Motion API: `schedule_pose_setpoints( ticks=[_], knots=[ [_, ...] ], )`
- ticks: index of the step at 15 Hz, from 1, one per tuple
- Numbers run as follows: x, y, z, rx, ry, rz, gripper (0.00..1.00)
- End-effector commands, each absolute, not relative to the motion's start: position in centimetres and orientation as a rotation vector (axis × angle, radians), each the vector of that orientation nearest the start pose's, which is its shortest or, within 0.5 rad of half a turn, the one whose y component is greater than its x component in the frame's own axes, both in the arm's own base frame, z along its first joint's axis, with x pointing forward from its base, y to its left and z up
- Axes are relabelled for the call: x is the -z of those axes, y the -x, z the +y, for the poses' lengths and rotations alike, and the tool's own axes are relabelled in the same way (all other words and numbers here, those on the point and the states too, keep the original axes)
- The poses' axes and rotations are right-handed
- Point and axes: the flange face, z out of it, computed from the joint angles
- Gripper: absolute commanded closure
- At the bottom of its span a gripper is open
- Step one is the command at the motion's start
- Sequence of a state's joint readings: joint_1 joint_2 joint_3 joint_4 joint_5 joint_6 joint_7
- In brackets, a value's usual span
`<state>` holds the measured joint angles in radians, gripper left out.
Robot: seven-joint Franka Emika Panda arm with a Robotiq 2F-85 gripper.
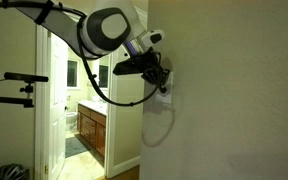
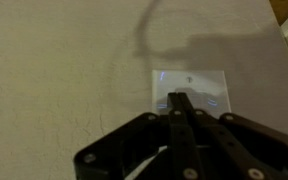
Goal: Turn off the light
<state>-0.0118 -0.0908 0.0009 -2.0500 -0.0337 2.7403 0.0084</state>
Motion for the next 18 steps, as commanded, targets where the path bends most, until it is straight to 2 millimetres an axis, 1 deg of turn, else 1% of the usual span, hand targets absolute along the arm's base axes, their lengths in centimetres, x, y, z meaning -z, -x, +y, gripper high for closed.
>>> schedule_pose_setpoints(
  ticks=[1,4,9,12,18],
  knots=[
    [-57.6,-58.7,-0.5,1.251,2.898,0.027,0.96],
    [-57.9,-59.0,-0.5,1.262,2.892,0.033,0.96],
    [-57.7,-58.8,-0.6,1.257,2.893,0.04,0.96],
    [-57.5,-58.2,-1.0,1.255,2.9,0.044,0.96],
    [-56.4,-56.1,-2.2,1.22,2.93,0.053,0.96]
  ],
)
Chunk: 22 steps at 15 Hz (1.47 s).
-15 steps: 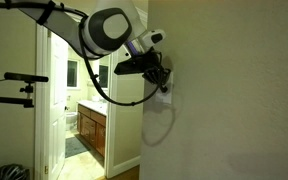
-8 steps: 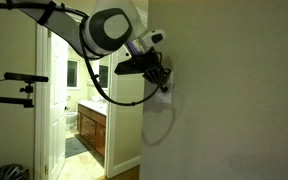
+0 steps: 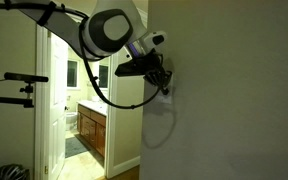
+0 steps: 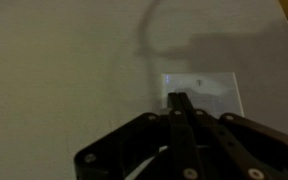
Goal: Turn off the light
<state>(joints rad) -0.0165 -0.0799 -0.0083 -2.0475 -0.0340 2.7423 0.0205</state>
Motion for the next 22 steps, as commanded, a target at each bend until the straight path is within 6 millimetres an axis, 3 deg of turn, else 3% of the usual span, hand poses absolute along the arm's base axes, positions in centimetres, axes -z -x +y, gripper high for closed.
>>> schedule_pose_setpoints(
  ticks=[1,7,8,10,16,20,21,22],
  knots=[
    [-56.2,-55.8,-2.5,1.212,2.935,0.061,0.96],
    [-53.4,-51.3,-2.8,1.007,3.024,0.037,0.95],
    [-52.8,-50.5,-2.9,0.954,3.042,0.038,0.7],
    [-51.4,-48.8,-3.3,0.789,3.107,0.042,0.65],
    [-48.8,-44.3,-5.3,0.261,3.318,0.045,0.27],
    [-48.2,-42.4,-5.7,0.076,3.358,0.027,0.02],
    [-48.1,-42.1,-5.8,0.052,3.359,0.025,0.01],
    [-48.1,-43.8,-5.6,0.089,3.336,0.03,0.14]
  ],
)
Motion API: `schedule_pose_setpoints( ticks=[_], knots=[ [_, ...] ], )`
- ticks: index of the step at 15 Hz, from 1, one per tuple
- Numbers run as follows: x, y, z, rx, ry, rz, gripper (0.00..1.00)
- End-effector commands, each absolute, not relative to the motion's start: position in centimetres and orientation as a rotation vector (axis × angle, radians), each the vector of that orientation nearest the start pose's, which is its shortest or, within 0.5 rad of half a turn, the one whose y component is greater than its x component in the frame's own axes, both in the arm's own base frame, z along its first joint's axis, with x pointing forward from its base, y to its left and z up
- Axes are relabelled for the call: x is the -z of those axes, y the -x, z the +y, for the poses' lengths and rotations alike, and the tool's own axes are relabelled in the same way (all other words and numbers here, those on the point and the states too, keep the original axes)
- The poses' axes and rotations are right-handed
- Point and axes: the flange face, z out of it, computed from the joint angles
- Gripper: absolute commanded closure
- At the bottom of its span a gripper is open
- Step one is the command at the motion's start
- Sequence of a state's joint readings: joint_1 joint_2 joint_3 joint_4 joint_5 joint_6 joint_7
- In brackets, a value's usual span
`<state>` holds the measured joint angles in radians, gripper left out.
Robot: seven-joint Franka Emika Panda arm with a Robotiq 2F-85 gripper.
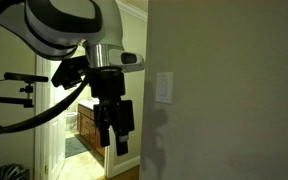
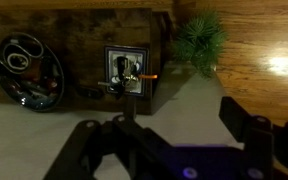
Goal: Turn off the light
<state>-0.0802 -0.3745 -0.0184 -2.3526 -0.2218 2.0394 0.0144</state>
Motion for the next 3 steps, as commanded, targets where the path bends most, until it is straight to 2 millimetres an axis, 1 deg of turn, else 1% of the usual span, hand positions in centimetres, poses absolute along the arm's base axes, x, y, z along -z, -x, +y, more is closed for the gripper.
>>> schedule_pose_setpoints(
  ticks=[1,2,3],
  knots=[
    [-48.03,-43.56,-5.61,0.071,3.339,0.03,0.07],
    [-48.01,-43.43,-5.62,0.064,3.34,0.03,0.01],
    [-48.02,-43.38,-5.62,0.063,3.34,0.03,0.0]
  ],
)
